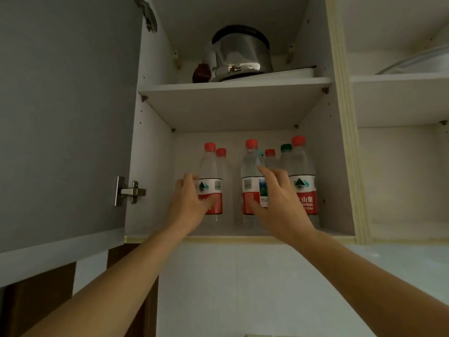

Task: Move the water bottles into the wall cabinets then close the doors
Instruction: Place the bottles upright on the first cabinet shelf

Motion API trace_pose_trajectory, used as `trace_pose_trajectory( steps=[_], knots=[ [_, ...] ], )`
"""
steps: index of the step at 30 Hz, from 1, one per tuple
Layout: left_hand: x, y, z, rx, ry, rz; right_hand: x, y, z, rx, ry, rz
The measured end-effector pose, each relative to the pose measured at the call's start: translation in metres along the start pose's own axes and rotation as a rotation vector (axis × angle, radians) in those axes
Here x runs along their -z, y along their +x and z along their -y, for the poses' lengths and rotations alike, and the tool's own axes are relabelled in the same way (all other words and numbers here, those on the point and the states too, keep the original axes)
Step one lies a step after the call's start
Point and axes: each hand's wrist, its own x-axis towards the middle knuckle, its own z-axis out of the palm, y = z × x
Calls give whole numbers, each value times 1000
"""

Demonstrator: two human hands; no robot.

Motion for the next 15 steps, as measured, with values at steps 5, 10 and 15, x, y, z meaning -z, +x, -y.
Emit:
trace_pose_trajectory(
  steps=[5,10,15],
  knots=[
    [-30,14,19,75,-99,59,-30,5,4,-140,-115,104],
    [-40,23,30,122,-124,226,-35,9,7,-173,-144,90],
    [-39,24,34,129,-68,322,-35,1,9,-216,-246,3]
  ],
)
